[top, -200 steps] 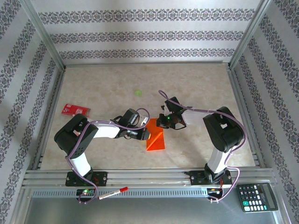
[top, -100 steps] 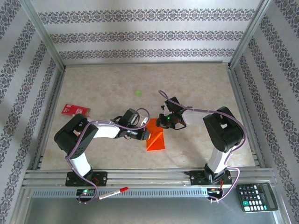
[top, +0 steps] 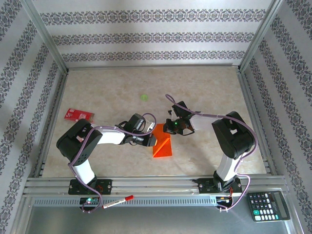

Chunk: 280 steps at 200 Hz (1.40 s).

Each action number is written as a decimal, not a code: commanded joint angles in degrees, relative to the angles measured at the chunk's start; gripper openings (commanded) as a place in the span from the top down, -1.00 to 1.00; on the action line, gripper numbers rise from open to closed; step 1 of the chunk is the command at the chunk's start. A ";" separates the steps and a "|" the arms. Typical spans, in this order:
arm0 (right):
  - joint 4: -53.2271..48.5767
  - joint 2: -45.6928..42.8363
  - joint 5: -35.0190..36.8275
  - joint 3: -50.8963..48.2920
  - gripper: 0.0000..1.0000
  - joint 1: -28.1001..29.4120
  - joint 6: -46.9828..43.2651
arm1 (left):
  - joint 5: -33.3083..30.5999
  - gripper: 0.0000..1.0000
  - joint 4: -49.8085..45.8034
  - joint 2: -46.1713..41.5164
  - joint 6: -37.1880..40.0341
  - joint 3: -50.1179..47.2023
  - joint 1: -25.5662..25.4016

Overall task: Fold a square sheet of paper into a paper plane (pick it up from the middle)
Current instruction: Fold the triangle a second time at the center of the table.

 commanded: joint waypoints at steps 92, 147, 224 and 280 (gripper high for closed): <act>-1.02 -4.58 -2.85 0.81 0.75 -0.35 1.64 | -6.41 1.00 -9.26 1.98 2.16 -2.06 0.67; 1.25 -13.80 -3.74 -5.98 0.78 -0.73 6.24 | -7.32 1.00 -9.65 2.01 1.57 -2.51 0.60; 15.76 -20.80 0.48 -18.96 1.00 13.19 21.17 | -8.24 1.00 -10.30 2.95 0.48 -2.63 0.19; 22.23 -15.46 1.26 -19.03 1.00 18.56 24.71 | -8.56 1.00 -10.28 2.72 0.44 -2.80 0.10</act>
